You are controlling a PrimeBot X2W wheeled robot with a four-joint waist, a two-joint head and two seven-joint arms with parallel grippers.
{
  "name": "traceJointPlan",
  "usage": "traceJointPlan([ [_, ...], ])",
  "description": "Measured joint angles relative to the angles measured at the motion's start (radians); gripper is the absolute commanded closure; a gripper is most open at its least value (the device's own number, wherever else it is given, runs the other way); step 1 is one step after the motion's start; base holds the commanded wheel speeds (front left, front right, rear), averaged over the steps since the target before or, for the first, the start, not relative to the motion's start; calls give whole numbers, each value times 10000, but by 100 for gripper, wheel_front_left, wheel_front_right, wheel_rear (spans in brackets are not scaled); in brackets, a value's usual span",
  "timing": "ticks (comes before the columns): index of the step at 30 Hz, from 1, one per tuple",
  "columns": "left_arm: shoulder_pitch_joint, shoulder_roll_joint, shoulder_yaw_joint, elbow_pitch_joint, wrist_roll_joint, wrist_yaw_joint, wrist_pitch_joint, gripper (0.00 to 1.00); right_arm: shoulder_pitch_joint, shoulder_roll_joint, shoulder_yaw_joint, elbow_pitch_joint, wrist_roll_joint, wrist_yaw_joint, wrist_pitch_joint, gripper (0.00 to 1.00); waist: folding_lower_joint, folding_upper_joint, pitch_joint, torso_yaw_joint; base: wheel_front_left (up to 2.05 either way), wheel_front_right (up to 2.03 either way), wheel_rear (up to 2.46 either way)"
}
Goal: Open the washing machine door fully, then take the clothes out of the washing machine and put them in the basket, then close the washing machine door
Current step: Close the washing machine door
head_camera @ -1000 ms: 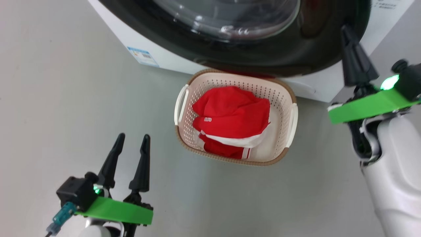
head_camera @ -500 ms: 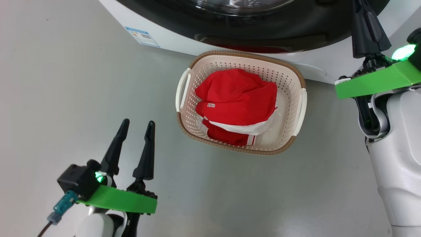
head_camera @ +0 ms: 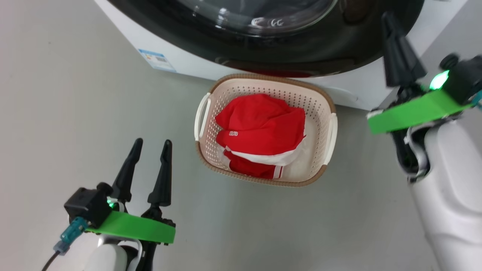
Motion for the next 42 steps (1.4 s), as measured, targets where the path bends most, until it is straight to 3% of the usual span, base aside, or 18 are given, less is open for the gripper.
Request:
traceJointPlan([
  [4, 112, 42, 67, 209, 77, 0, 0, 0, 748, 102, 196, -4, 81, 0, 0, 57, 0, 0, -327, -156, 0, 0, 0],
  [6, 209, 165, 84, 311, 77, 0, 0, 0, 1071, 111, 290, -13, 98, 0, 0, 7, 0, 0, -498, -244, 0, 0, 0],
  [7, 252, 224, 105, 378, 75, 0, 0, 0, 1222, 123, 311, -31, 127, 0, 0, 0, 0, 0, -582, -288, 0, 0, 0],
  [32, 1504, 1346, 499, 715, 21, 0, 0, 0, 4948, 316, -184, -539, 426, 0, 6, 0, 0, 0, -2618, -1835, 0, 0, 0],
  [42, 1989, 1469, 826, 663, -46, 0, 0, 0, 5863, 293, -554, -662, 424, 0, 12, 0, 0, 0, -3094, -2558, 0, 0, 0],
])
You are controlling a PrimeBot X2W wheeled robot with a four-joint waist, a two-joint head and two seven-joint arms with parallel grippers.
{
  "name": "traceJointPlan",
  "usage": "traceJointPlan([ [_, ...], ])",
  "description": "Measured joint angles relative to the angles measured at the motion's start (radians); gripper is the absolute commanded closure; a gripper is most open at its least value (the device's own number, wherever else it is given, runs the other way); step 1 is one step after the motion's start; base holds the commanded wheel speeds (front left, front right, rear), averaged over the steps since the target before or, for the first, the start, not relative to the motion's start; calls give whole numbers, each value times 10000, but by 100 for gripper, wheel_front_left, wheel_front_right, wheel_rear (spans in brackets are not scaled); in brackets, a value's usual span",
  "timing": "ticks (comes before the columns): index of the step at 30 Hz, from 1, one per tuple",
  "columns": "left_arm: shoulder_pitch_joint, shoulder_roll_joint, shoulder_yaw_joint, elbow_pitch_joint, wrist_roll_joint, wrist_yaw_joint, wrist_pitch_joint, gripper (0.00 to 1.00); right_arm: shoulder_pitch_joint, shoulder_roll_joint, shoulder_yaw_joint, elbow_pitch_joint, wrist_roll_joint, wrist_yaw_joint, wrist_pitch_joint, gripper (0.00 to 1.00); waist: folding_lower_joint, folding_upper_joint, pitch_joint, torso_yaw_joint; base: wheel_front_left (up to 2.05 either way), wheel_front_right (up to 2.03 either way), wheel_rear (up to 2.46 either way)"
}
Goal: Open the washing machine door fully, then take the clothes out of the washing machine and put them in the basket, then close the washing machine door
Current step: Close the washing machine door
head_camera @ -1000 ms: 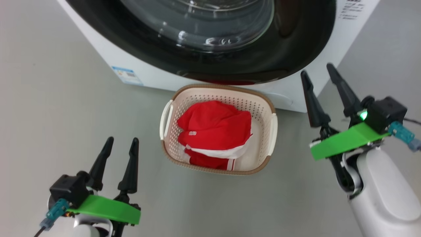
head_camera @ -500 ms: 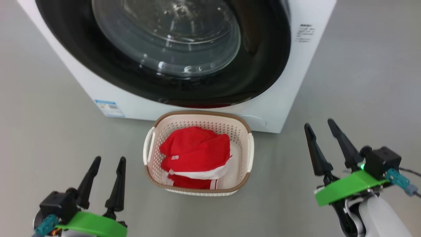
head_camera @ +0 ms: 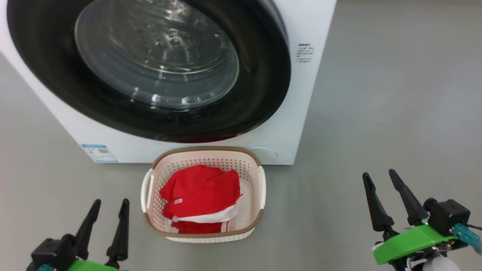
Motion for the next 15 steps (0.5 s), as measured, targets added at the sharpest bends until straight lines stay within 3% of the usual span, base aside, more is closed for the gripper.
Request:
traceJointPlan([
  [15, 736, 140, 449, -267, -86, 0, 0, 0, 1033, -44, -644, -359, -17, 0, 0, 0, 0, 0, -406, -763, 0, 0, 0],
])
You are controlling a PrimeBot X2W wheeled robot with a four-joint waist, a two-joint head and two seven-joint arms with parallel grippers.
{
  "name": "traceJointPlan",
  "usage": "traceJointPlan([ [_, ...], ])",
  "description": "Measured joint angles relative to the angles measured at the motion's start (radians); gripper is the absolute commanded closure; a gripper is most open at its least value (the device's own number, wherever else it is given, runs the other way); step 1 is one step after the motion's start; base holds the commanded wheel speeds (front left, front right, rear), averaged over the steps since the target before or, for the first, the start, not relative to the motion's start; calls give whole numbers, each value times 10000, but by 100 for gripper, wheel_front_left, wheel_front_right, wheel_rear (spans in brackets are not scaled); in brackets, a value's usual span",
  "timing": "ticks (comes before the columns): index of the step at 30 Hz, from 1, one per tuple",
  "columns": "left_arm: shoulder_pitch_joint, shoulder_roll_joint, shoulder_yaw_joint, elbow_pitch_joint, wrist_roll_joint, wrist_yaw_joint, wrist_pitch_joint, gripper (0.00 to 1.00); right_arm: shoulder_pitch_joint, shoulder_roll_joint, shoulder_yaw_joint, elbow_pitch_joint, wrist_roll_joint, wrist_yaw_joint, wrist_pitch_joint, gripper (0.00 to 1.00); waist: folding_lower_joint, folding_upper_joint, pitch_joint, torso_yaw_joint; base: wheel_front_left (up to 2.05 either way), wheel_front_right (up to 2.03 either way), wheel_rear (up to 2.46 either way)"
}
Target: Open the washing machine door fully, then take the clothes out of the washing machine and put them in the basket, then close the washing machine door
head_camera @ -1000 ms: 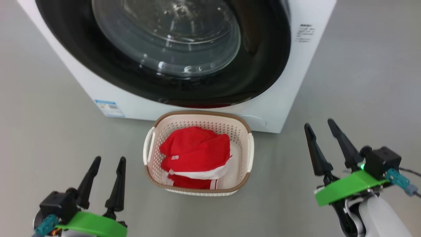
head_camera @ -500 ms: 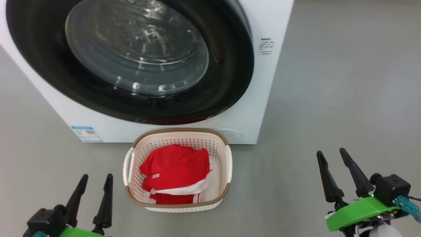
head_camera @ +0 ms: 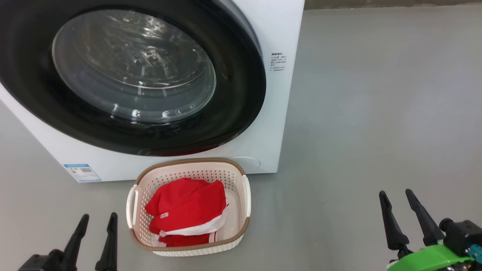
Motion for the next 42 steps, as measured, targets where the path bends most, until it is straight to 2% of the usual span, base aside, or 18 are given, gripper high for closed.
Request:
traceJointPlan([
  [8, 204, -27, 174, -90, 59, 0, 0, 0, 493, 38, -332, -111, 0, 0, 0, 0, 0, 0, -127, -131, 0, 0, 0],
  [35, 204, -184, 247, -385, 355, 0, 0, 0, 580, 176, -533, -180, -77, 0, 0, 0, 0, 0, -132, -2, 0, 0, 0],
  [36, 201, -196, 232, -349, 353, 4, 4, 100, 579, 186, -531, -142, -82, 0, 0, 100, 0, 0, -135, 0, 0, 0, 0],
  [42, 263, -679, 82, 380, 349, 13, 73, 100, 739, 514, -412, 642, -69, 0, 4, 100, 0, 0, -136, 1, 0, 0, 0],
])
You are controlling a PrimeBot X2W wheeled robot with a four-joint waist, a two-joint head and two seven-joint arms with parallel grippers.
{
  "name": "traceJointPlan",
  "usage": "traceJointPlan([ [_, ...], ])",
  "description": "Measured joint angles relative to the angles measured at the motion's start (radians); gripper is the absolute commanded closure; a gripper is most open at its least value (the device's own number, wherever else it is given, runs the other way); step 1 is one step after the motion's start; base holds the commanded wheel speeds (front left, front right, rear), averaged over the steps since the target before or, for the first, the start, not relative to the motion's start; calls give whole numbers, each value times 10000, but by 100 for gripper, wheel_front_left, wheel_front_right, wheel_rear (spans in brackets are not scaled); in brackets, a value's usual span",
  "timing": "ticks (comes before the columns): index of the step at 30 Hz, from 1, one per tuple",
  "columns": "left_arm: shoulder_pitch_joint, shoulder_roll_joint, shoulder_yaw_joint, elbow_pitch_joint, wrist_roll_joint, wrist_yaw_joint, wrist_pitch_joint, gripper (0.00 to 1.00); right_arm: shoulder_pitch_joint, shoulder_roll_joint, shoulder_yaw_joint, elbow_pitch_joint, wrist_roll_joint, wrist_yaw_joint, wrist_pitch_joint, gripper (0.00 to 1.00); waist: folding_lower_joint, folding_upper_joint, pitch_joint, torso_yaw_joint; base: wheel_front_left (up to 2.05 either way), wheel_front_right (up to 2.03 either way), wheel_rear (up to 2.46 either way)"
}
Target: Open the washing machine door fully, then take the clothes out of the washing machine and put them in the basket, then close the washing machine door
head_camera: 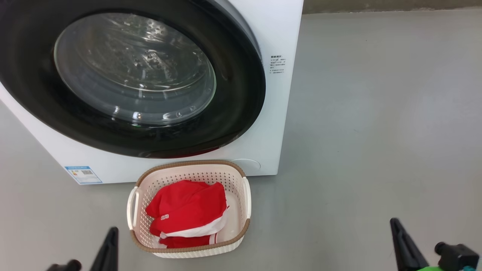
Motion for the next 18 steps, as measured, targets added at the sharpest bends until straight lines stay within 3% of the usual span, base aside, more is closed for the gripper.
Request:
traceJointPlan([
  [4, 161, -255, -73, 351, -84, 0, 65, 100, 4, 167, 73, 376, 52, 0, 23, 100, 0, 0, -3, 2, 0, 0, 0],
  [18, 155, -291, -42, 337, -1432, 0, 443, 100, -16, 180, 40, 349, 1371, 0, 449, 100, 2, 0, -64, 34, 0, 0, 0],
])
